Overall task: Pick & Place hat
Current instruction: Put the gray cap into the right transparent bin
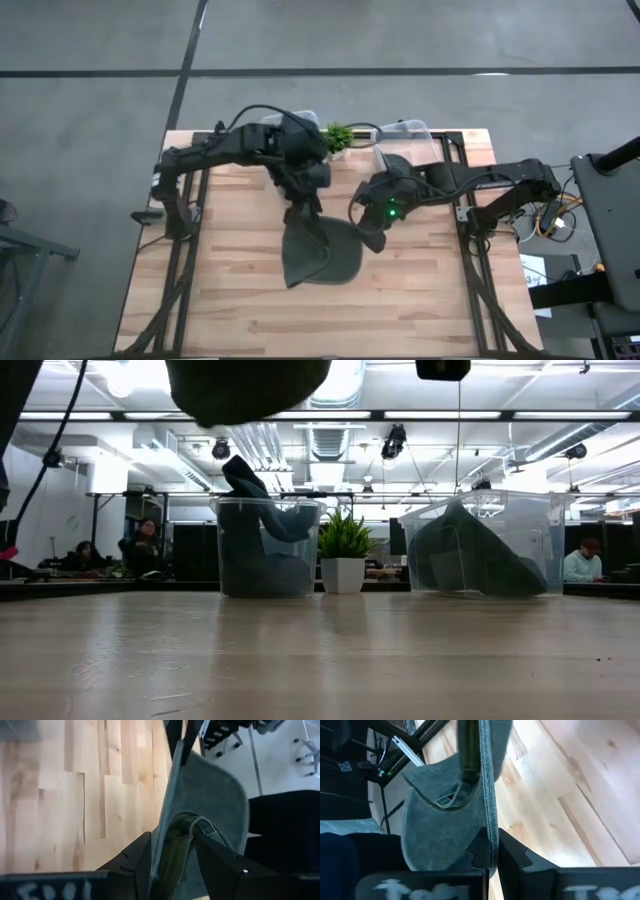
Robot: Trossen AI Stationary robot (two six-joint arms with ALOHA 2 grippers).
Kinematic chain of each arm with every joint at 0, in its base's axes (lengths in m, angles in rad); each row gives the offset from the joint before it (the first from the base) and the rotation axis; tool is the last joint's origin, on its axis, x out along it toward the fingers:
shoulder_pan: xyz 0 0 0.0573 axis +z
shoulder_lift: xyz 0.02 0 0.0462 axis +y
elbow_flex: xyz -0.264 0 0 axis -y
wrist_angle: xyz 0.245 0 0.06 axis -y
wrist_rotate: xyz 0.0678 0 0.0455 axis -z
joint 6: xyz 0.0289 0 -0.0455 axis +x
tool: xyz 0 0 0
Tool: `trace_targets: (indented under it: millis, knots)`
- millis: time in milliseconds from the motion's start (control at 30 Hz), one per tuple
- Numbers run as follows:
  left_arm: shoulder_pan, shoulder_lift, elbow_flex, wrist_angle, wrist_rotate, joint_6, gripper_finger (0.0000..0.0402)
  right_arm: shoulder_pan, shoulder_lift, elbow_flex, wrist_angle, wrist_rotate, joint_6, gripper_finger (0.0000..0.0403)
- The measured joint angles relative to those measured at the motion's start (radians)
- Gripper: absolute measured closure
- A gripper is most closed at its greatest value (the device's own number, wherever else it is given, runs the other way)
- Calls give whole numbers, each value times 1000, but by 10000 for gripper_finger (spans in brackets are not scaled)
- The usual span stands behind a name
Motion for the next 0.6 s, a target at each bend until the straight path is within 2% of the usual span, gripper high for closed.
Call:
trace_targets:
  millis: [400,500,600]
  knots:
    - [-27,25,0,25,0,10,257,0,3,44,0,12,-34,392]
    - [-30,24,0,26,0,23,272,0,3,50,6,28,-42,392]
    - [-36,26,0,26,-1,46,307,0,3,53,5,31,-46,392]
